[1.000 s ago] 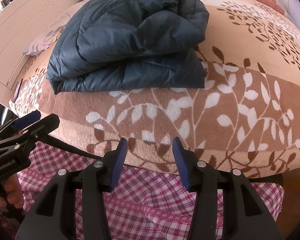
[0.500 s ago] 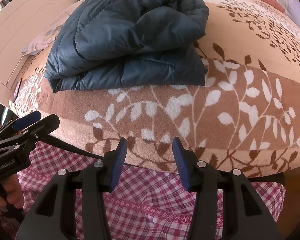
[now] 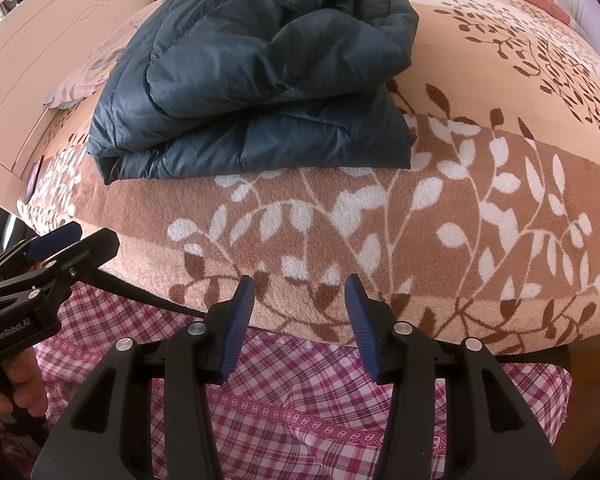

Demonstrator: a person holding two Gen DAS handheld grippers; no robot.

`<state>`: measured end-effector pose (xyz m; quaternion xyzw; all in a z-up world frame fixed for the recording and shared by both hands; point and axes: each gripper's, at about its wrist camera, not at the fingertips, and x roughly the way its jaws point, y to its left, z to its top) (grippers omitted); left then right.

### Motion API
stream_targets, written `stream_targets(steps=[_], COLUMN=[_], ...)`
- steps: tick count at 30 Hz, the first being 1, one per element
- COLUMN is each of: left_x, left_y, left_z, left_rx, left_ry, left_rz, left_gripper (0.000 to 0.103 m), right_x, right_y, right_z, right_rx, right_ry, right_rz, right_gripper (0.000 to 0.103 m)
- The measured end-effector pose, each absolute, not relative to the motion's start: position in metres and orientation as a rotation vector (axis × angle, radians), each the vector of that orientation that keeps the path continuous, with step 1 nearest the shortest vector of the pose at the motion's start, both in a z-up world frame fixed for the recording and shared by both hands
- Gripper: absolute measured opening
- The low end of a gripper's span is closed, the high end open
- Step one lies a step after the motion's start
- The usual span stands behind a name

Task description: Fold large clothes

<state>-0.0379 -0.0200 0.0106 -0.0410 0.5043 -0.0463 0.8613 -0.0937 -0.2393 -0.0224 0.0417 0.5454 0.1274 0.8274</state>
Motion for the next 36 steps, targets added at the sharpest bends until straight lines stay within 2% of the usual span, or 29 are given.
stream_targets(steps=[36], left_x=[-0.0372], left_y=[-0.0188], left_z=[0.0054], left_rx=[-0.084], left_ry=[1.072], left_rz=[-0.098], left_gripper=[0.084], right_x=[-0.0966], right_y=[-0.2392], right_z=[-0.0247], right_rx=[0.087], right_ry=[1.164], right_rz=[0.270], right_gripper=[0.048])
